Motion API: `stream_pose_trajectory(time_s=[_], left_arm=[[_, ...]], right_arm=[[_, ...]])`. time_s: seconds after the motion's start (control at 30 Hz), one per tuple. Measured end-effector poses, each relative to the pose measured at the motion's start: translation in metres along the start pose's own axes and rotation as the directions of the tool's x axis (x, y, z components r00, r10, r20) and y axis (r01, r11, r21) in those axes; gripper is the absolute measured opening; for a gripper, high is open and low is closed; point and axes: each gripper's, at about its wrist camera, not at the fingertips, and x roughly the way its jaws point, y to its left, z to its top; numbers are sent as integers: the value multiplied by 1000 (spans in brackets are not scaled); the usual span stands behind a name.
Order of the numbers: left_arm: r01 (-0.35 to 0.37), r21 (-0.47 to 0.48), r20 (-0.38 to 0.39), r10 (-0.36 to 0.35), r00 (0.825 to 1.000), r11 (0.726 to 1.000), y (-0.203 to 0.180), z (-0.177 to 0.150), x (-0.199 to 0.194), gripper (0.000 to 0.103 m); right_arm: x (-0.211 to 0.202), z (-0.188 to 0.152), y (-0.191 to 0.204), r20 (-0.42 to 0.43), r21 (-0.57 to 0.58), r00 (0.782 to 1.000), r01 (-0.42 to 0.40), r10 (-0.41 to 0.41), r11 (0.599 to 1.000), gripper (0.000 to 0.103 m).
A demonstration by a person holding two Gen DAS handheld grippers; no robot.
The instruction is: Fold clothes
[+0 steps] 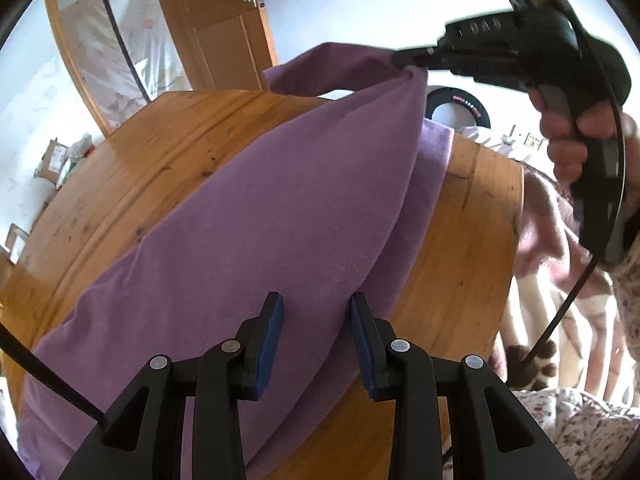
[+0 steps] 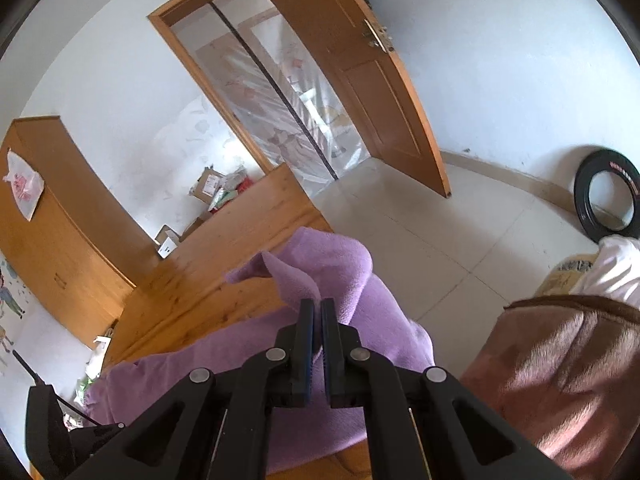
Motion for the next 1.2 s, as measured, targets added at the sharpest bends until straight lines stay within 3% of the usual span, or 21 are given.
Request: stream_pose_trajectory(time_s=[0.1,0.13,0.2,0.27,0.4,0.43,0.5,0.57,0.63,0.77,0.87,0.9,0.97,1.03,1.1,1.2], left_arm=[[20,-24,3,-20,1000,999,5,1,1,32],[25,-28,3,-25,1000,999,7,1,1,24],[36,-34,5,-36,999,999,8,1,1,22],[50,-45,11,-50,999,998,9,-1,0,9],[79,-66,32,-77,996,995,12,0,-2,7],[93,-69,43,-90,995,993,13,0,-4,7],[122,-63,60,-118,991,991,11,-1,-7,7],[151,-52,74,-147,986,987,8,-1,-11,6],[168,-47,81,-164,983,985,6,-1,-12,6],[145,-67,65,-141,988,987,5,3,-5,6],[125,-86,60,-121,991,988,7,3,-4,9],[113,-87,61,-108,992,990,7,4,-5,13],[83,-81,57,-79,995,993,6,3,-6,32],[77,-69,37,-75,997,995,3,3,-2,32],[72,-57,16,-71,997,996,0,2,1,32],[50,-41,-2,-50,999,998,-4,0,4,33]], right_arm=[[2,-6,-8,-10,8,1000,23,-23,1000,4],[2,-9,-10,-13,6,999,33,-33,999,4],[3,-13,-13,-18,0,998,54,-54,999,4],[4,-17,-14,-21,-30,996,88,-88,996,4],[5,-18,-6,-14,-124,988,150,-152,981,7],[4,-17,-4,-8,-141,987,158,-161,977,9],[2,-14,2,18,-174,986,169,-169,970,29],[2,-10,12,40,-221,986,166,-161,961,41],[4,-6,23,45,-273,989,150,-143,950,41],[21,-1,49,-6,-403,990,124,-138,907,43],[43,-9,72,-48,-543,986,111,-162,833,43],[49,-11,75,-42,-574,981,131,-189,808,43],[58,-12,79,-19,-603,972,177,-236,778,43],[65,-8,80,-35,-600,971,170,-237,782,40],[65,-4,79,-49,-580,973,157,-226,799,16],[61,8,70,-31,-523,970,190,-241,831,5]])
